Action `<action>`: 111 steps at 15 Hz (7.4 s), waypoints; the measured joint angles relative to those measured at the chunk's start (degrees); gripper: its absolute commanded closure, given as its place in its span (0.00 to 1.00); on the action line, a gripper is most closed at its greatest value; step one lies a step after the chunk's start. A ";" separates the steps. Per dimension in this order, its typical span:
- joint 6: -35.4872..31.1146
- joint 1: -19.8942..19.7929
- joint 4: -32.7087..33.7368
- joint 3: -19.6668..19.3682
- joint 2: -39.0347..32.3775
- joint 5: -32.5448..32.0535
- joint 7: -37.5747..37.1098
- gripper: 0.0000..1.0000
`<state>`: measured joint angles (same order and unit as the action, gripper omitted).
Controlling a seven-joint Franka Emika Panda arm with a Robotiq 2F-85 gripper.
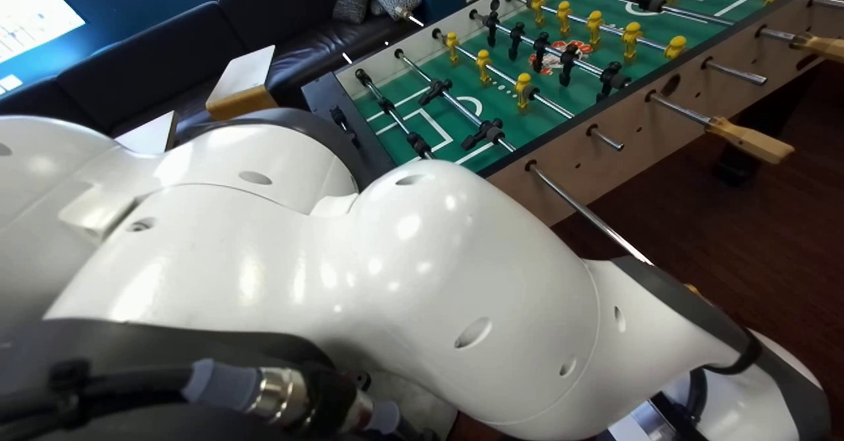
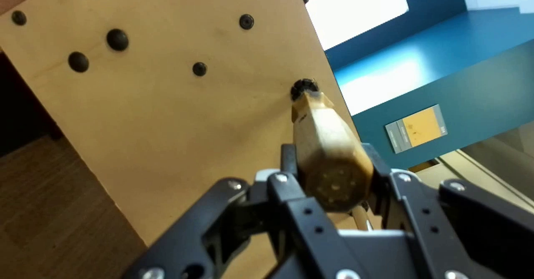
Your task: Twist the first handle to the right
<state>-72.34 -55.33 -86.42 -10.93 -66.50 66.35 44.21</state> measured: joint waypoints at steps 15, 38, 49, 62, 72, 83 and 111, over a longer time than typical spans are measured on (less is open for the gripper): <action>2.09 -0.23 2.31 0.03 -1.91 0.05 -21.38 0.85; 4.18 -0.36 3.00 -0.30 -3.47 1.47 -60.53 0.85; 4.86 -0.11 2.92 -1.20 -3.56 2.12 -84.07 0.60; 6.21 -0.16 2.89 -1.97 -4.42 4.03 -103.43 0.85; 6.95 0.11 4.09 -3.78 -4.19 3.30 -127.51 0.60; 7.03 0.11 4.05 -3.86 -4.30 3.54 -134.34 0.85; 6.91 1.11 3.52 -4.46 -3.78 3.37 -163.00 0.19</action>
<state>-65.43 -54.22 -82.90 -15.39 -70.28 69.72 -118.79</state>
